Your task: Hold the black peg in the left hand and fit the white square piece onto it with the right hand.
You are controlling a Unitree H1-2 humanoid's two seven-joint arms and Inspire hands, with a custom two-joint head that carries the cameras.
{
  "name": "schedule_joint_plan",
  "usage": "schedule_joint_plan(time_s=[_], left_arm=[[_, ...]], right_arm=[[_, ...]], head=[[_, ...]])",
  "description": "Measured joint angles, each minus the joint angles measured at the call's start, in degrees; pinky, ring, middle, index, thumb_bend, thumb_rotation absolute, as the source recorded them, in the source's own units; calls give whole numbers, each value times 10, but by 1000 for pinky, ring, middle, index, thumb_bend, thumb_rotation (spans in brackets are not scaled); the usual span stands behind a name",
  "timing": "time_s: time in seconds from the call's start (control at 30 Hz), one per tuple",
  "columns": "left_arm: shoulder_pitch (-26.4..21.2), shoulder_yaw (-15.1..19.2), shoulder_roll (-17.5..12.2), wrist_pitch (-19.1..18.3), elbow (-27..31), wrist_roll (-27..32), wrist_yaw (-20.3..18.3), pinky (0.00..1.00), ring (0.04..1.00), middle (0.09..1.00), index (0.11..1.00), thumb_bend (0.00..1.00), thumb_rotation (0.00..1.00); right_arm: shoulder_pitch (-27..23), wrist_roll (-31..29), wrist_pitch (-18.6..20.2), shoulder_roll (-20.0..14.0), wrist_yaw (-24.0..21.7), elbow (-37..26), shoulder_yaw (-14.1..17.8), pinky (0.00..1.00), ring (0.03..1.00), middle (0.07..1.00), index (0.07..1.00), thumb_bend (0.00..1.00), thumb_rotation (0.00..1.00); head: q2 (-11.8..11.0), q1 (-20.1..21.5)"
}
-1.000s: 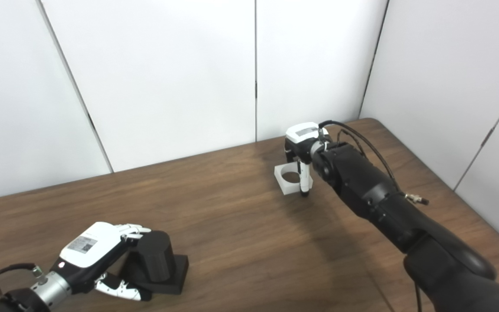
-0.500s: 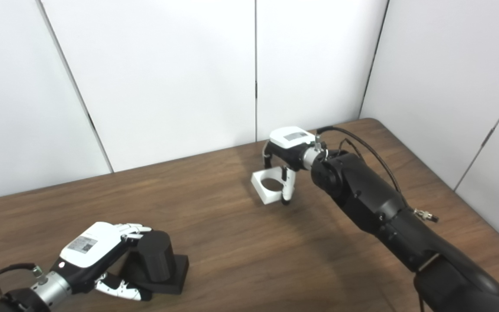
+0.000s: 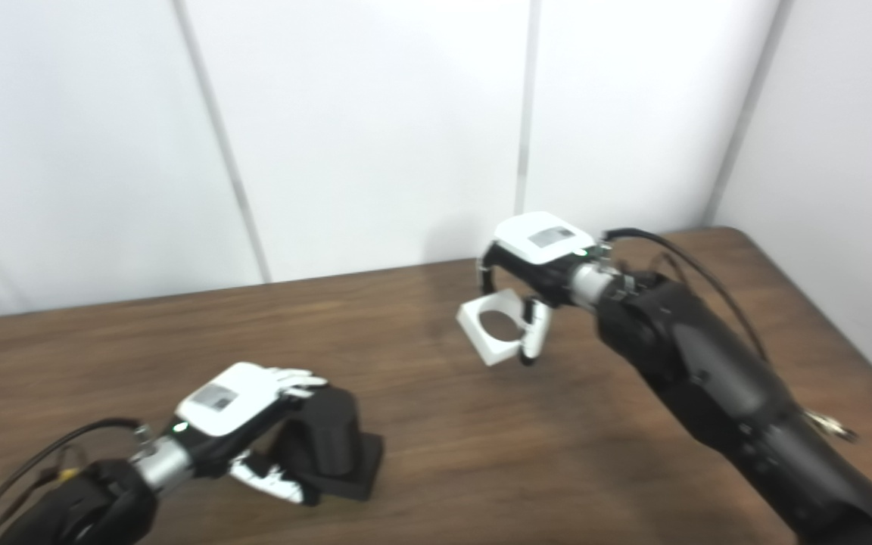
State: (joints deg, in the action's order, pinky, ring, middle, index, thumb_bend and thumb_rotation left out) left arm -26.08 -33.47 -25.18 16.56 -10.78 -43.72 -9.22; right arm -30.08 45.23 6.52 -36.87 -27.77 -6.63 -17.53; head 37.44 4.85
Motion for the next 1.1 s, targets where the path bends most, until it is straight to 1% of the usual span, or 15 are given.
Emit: schedule_joint_plan(time_s=[0.07,0.13,0.23,0.3,0.5,0.63,0.7,0.77,1.1], left_arm=[[-2,0,2,-1,-2,0,0,837,882,860,489,523,73],[-5,-2,5,-1,-7,-1,0,834,880,859,489,523,74],[-9,-5,9,-1,-11,-2,0,842,886,865,489,522,75],[-10,-5,12,-2,-14,-2,0,853,892,868,489,522,76],[-17,-11,18,-4,-19,-2,0,849,894,868,490,521,78],[-20,-14,18,-5,-19,-2,-3,847,888,872,490,521,78],[-21,-14,18,-6,-19,-2,-4,853,891,873,491,521,78],[-21,-14,18,-7,-19,-2,-5,853,892,872,491,521,78],[-21,-14,20,-10,-19,-2,-7,857,890,871,490,522,77]], right_arm=[[0,-9,-8,0,-3,-13,3,722,804,765,479,519,131],[0,-15,-18,0,-11,-25,6,719,805,766,479,519,132],[-1,-25,-27,0,-25,-39,10,713,814,773,480,520,132],[-1,-30,-28,0,-33,-47,12,707,812,770,479,520,131],[0,-40,-39,2,-35,-59,18,723,805,765,479,521,129],[1,-41,-49,7,-39,-75,14,719,814,769,479,520,131],[1,-40,-49,12,-49,-82,10,732,825,776,479,520,131],[1,-42,-49,19,-62,-95,6,731,828,778,479,520,131],[-4,-34,-52,57,-82,-108,-14,714,823,777,477,517,139]], head=[[7,-26],[8,-30],[16,-73],[17,-79],[19,-81],[22,-73],[23,-72],[23,-70],[25,-69]])
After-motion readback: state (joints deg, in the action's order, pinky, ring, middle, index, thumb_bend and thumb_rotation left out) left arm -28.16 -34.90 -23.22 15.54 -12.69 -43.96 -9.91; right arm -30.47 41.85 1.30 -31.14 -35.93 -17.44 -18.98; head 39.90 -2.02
